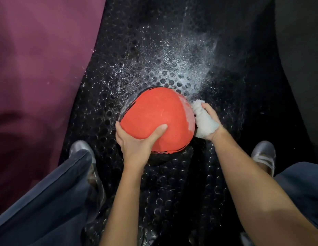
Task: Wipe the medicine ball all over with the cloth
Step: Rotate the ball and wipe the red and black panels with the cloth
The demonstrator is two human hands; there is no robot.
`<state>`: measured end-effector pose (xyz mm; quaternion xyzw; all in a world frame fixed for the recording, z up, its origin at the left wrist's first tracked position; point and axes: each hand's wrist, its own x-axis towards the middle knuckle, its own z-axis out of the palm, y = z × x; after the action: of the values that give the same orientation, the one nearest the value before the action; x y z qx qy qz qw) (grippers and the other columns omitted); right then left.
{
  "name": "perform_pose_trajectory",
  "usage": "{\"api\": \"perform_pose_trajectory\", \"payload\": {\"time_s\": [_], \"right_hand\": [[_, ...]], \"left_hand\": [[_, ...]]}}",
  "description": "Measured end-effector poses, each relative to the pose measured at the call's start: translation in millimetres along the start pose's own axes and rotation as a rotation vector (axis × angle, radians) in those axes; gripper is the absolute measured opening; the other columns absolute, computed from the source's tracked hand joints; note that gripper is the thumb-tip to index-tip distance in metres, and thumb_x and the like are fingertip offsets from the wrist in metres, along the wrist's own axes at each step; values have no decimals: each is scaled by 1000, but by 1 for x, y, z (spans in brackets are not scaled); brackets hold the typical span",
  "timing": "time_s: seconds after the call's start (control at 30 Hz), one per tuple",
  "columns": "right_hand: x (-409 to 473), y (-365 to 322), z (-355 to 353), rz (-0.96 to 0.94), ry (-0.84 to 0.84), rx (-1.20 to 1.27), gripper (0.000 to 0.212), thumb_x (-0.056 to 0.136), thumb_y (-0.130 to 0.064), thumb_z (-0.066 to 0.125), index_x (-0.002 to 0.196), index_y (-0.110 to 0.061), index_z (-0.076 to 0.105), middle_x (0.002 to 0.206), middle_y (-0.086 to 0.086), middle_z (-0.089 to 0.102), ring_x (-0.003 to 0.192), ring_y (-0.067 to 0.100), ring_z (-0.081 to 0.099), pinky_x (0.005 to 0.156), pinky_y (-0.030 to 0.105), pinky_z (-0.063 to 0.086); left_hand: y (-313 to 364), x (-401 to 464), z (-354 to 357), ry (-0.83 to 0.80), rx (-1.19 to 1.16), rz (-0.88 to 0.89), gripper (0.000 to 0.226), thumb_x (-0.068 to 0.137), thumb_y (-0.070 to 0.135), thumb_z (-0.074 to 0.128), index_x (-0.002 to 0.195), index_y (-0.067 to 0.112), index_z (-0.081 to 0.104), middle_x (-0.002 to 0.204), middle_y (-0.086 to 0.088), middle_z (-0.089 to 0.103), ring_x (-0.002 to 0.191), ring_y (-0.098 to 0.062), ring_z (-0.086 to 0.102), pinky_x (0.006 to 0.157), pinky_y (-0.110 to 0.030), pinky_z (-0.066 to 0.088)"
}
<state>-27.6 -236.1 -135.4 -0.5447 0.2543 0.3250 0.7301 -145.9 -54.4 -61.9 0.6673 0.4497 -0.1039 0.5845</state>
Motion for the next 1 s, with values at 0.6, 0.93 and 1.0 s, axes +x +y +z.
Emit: {"api": "perform_pose_trajectory", "payload": {"time_s": [0.6,0.93,1.0], "right_hand": [[-51,-42,-34,-92,101,69,23,87,-35,40,73,-22,52,64,-8,48,58,5,49,51,20,35],[-74,-44,38,-165,485,-383,38,91,-40,48,118,-14,56,110,2,59,99,19,57,80,30,45],[-78,-45,47,-184,472,-424,39,93,-37,47,121,-11,56,110,4,58,100,21,56,84,33,46]], "left_hand": [[14,66,33,-369,-185,-26,124,46,89,68,149,33,29,142,1,50,126,-21,53,107,-53,40],[60,65,-8,-292,503,569,51,104,12,33,154,19,23,160,-5,20,148,-19,17,121,-32,11],[70,63,-12,-376,626,564,66,96,2,46,154,21,22,162,-3,13,149,-18,11,122,-34,8]]}}
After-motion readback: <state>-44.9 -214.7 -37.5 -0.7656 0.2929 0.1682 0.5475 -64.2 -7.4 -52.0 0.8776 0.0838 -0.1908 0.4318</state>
